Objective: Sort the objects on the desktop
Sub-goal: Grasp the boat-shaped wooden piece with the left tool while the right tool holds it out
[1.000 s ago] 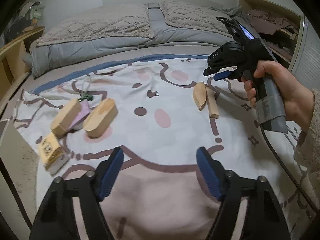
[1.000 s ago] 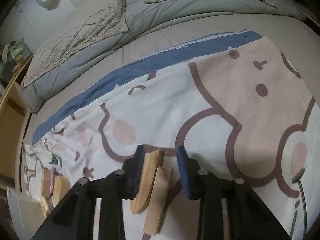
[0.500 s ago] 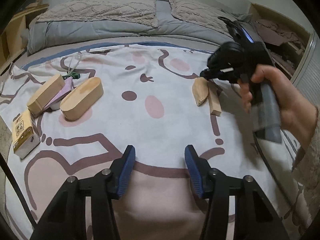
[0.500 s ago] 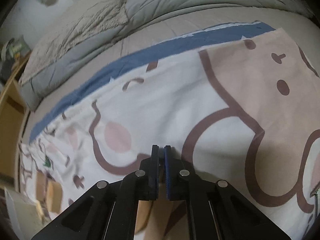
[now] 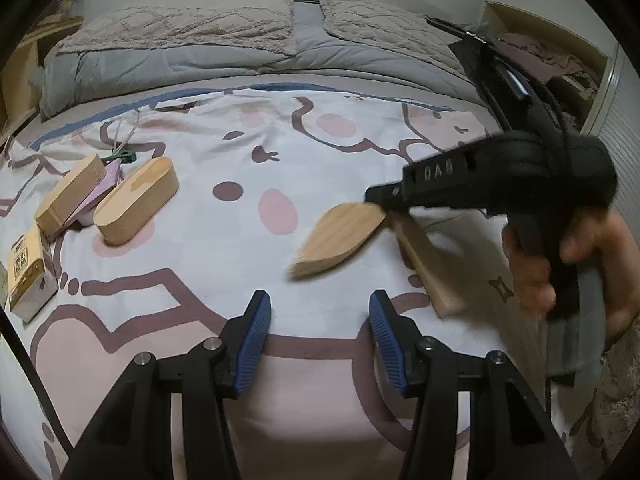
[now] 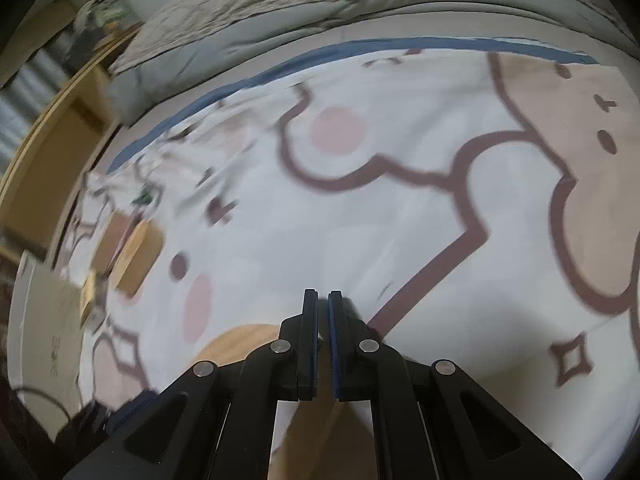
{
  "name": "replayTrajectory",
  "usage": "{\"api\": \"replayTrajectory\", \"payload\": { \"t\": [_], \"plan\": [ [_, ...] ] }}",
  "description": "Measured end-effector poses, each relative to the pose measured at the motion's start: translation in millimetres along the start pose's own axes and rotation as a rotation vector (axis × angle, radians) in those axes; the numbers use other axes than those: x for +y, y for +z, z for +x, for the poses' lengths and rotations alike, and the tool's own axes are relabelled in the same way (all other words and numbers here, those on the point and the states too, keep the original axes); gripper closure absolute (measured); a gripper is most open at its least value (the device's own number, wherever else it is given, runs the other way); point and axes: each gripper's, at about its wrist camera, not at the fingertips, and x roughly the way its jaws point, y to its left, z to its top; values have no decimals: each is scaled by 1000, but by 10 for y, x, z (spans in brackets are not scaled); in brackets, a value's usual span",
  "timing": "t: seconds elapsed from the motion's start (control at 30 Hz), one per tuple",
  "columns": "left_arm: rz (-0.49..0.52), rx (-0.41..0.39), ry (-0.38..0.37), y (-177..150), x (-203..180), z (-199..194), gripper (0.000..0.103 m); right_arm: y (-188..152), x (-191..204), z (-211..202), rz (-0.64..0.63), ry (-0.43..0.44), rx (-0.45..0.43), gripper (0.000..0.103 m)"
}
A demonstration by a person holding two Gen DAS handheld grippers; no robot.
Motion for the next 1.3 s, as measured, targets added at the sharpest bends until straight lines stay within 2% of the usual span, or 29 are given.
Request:
{"api": "replayTrajectory", "payload": {
  "t": [0.2, 0.4, 0.47, 0.6, 0.63, 0.67, 0.7, 0.73, 0.9, 1.07, 1.2, 1.3],
  "plan": [
    [7, 0, -1, 8, 21, 4, 51, -267, 168, -2, -52, 82, 36, 98],
    [-4, -8, 22, 74, 124, -13, 51, -450, 66, -146, -33, 138, 6, 98],
    [-18, -13, 29, 123, 172, -6, 51, -509, 58, -284, -34, 136, -38, 97],
    [-49, -9, 35, 227, 249, 36, 51, -695, 98, -641, -133, 120, -130, 97],
    [-55, -11, 40, 256, 258, 46, 48, -742, 97, -708, -150, 119, -141, 97],
    [-62, -9, 46, 297, 268, 64, 39, -795, 86, -774, -162, 121, -148, 97],
    [-70, -13, 48, 337, 275, 76, 33, -854, 74, -820, -166, 133, -152, 97],
    [-73, -21, 50, 363, 283, 75, 33, -899, 67, -848, -166, 143, -153, 97],
    [-73, -39, 56, 548, 276, 163, 33, -1155, 32, -909, -143, 203, -138, 97],
    [-109, 14, 26, 647, 255, 385, 33, -1420, 46, -802, -109, 264, -75, 97],
    [-108, 59, 32, 591, 212, 519, 33, -1521, 71, -695, -105, 261, -36, 97],
    [-80, 44, 39, 506, 163, 492, 33, -1490, 14, -727, -84, 244, -43, 97]
  ]
}}
